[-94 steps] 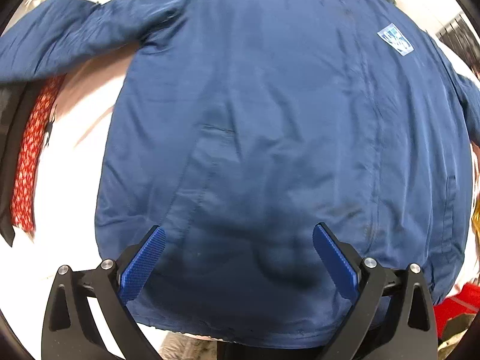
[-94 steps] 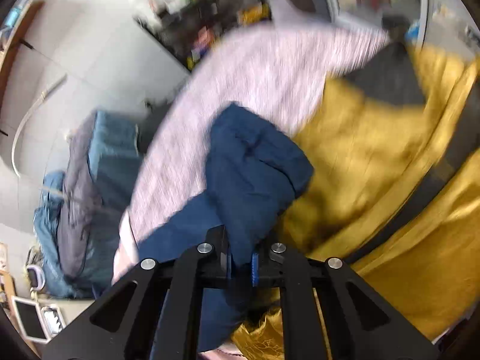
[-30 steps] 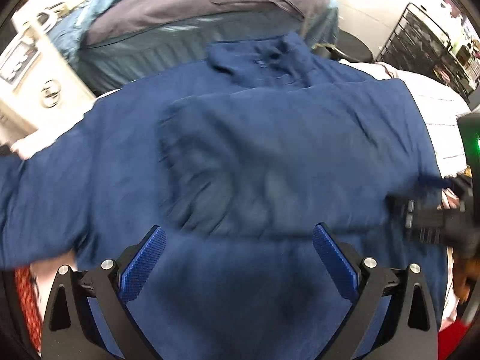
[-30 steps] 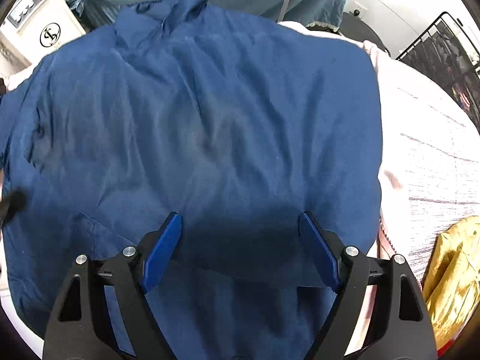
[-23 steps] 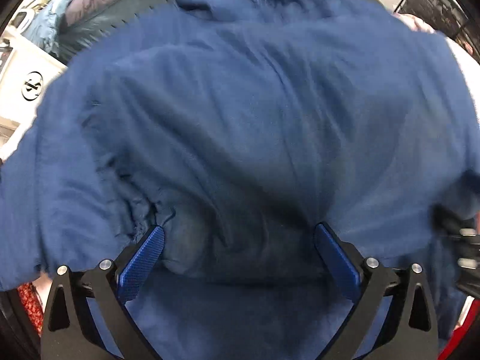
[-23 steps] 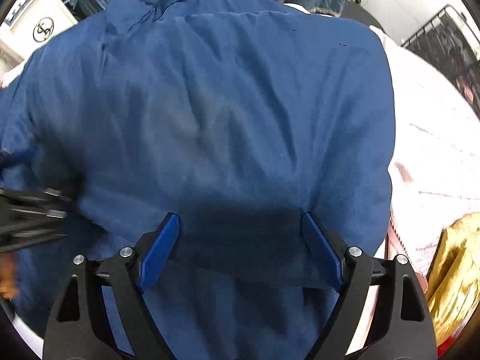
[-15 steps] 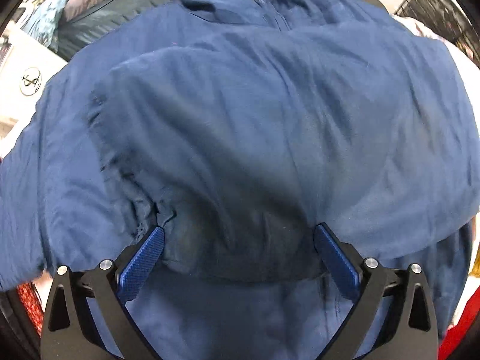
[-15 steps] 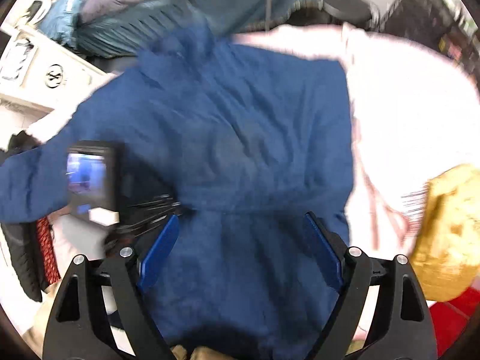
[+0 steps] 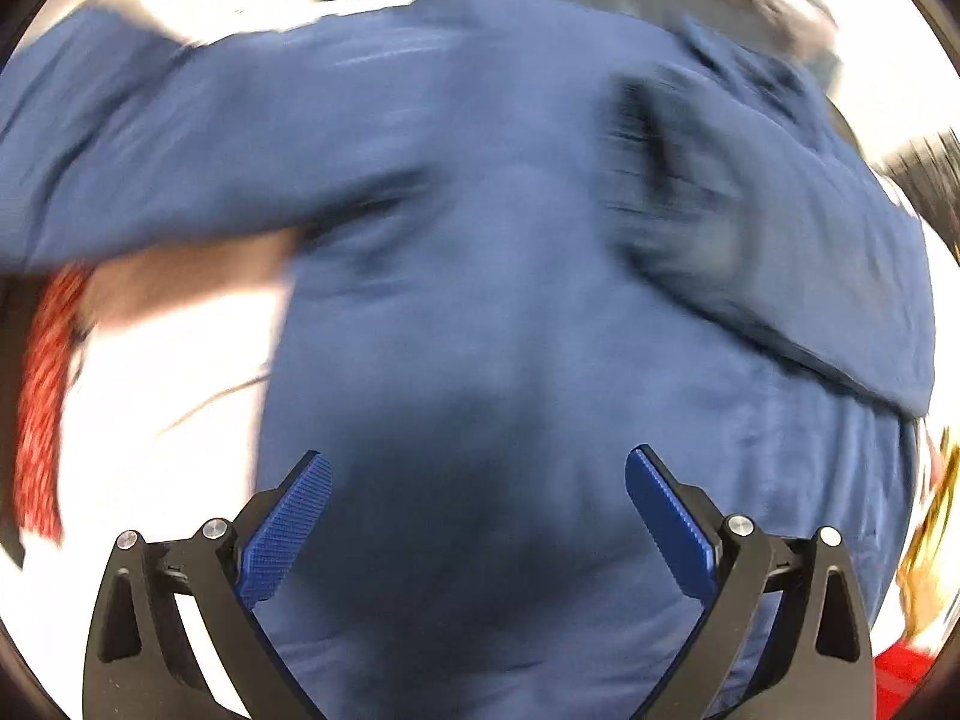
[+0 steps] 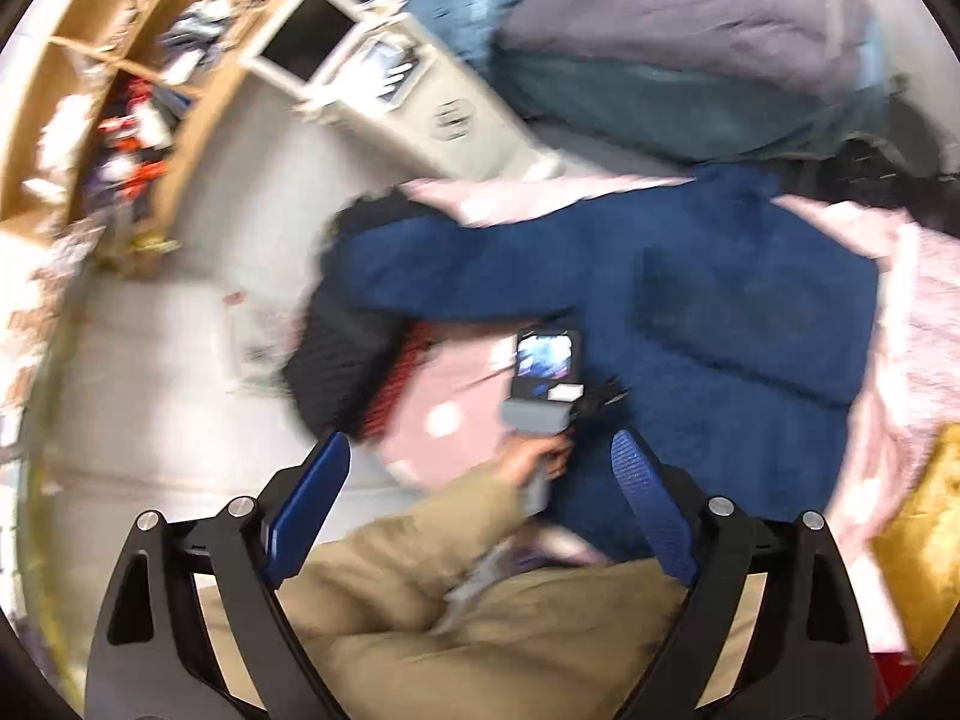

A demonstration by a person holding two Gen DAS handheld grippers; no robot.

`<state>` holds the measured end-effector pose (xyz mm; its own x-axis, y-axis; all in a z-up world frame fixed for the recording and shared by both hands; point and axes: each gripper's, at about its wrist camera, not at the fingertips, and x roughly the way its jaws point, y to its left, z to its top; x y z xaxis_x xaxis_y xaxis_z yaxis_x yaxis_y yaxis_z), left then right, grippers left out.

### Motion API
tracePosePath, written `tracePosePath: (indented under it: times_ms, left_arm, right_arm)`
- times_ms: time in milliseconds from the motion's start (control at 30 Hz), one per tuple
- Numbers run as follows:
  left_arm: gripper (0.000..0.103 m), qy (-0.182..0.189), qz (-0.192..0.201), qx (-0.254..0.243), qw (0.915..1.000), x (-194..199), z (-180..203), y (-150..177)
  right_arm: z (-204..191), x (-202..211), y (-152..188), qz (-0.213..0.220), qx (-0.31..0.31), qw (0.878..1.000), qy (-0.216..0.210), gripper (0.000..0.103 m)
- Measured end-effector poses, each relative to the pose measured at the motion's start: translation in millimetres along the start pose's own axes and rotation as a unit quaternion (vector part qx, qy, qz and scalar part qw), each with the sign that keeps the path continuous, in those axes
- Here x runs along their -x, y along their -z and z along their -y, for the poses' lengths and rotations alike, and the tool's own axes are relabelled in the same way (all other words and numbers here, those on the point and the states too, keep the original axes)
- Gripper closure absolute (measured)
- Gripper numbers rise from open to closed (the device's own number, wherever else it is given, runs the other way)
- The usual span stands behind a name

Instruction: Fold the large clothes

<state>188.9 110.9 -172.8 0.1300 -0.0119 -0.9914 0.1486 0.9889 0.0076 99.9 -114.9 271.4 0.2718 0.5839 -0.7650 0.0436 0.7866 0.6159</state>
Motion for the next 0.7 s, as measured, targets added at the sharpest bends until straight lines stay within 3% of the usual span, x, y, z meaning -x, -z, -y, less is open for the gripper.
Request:
tracePosePath:
  times_ms: [67,233,367,533,633,700]
  left_arm:
    - [0.006,-0.009,0.009,0.045,0.9989,7,-38,3]
    - [0.006,-0.030,0.029,0.156,0.9869,23,-125,11]
    - [0.006,-0.041,0.041,0.188,0.9805,33,-163,15]
    - [0.006,-0.043,0.073,0.214,0.9731,58,-205,28]
    - [0.006,-0.027,0.100,0.235,0.9665,82,-231,17]
    - [0.006,-0.007,0.123,0.253,0.9596,98,-252,4]
  right_arm:
    - [-22,-4,7,-0.001,0.028,1.000,-0.011,0.015]
    - [-53,-24,22,-0.029,0.053,0.998,-0.022,0.015]
    - [-86,-26,38,-0.032,0.099,0.994,-0.024,0.015]
    - [-95,-34,44,-0.042,0.099,0.994,-0.026,0.015]
    - [-102,-29,49,-0.030,0.112,0.993,-0.037,0.015]
    - [-105,-31,49,-0.025,0.113,0.993,-0.020,0.015]
